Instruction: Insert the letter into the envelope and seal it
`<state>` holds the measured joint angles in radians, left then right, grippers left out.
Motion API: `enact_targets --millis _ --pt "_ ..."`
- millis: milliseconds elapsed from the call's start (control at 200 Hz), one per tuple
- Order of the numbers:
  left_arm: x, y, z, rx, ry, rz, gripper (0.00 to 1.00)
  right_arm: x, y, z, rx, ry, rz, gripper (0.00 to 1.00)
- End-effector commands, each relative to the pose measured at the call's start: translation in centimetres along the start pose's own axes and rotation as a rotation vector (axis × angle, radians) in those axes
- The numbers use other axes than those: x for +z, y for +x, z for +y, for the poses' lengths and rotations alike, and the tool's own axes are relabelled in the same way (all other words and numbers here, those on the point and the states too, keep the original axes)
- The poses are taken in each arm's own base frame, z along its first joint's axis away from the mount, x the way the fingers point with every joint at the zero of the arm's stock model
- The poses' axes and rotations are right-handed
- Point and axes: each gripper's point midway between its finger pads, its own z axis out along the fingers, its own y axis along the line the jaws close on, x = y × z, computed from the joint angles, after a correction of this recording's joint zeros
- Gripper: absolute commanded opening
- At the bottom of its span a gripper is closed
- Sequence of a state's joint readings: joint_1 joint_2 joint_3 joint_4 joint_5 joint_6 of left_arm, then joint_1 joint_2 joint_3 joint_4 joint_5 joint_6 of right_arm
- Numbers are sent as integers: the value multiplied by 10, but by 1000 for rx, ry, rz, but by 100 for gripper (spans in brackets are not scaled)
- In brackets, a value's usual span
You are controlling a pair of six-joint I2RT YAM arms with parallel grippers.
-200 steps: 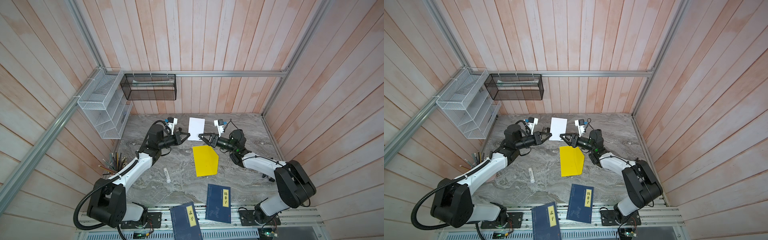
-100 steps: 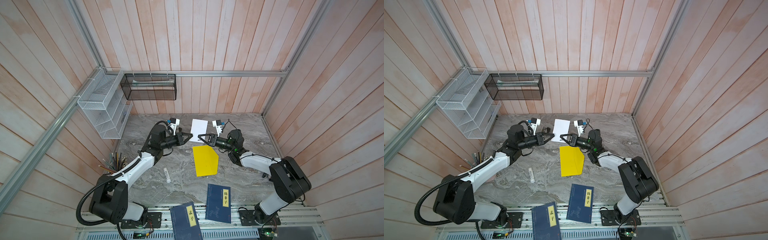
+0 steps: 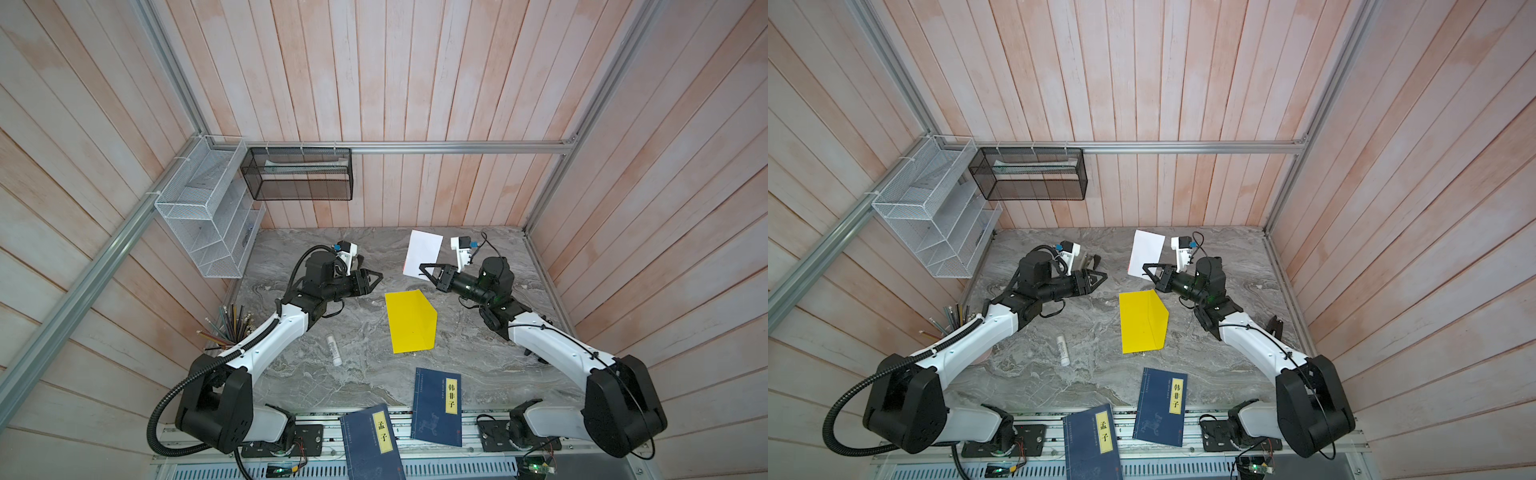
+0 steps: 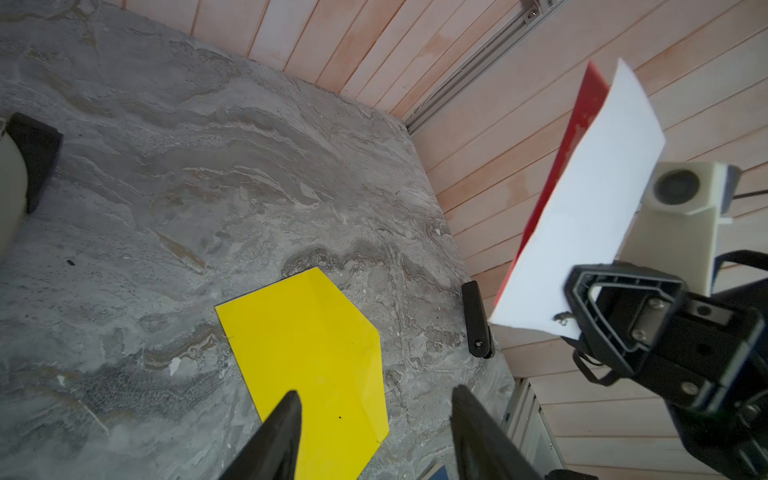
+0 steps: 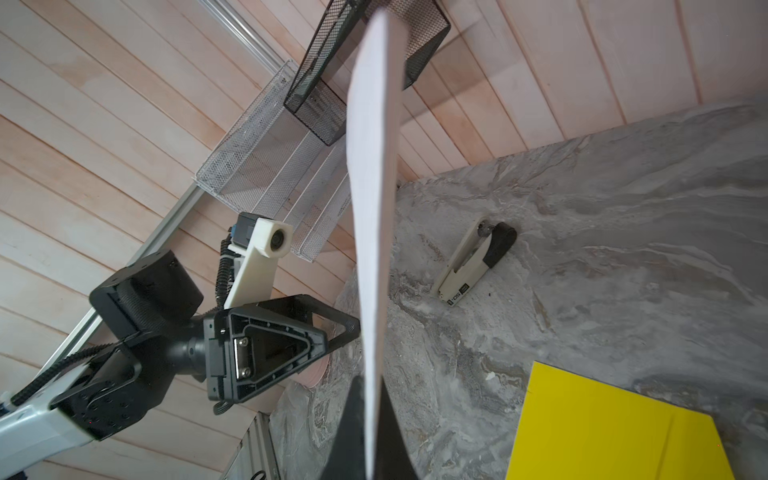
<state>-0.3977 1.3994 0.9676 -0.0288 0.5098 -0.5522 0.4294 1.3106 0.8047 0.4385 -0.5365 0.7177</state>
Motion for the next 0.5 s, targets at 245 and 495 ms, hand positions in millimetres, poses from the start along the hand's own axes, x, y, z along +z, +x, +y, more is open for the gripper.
enact_targets --millis 245,495 --pt "38 46 10 55 -160 115 58 -34 76 -98 78 433 173 0" --pt "62 81 18 39 -205 198 58 -44 113 -118 132 476 244 0"
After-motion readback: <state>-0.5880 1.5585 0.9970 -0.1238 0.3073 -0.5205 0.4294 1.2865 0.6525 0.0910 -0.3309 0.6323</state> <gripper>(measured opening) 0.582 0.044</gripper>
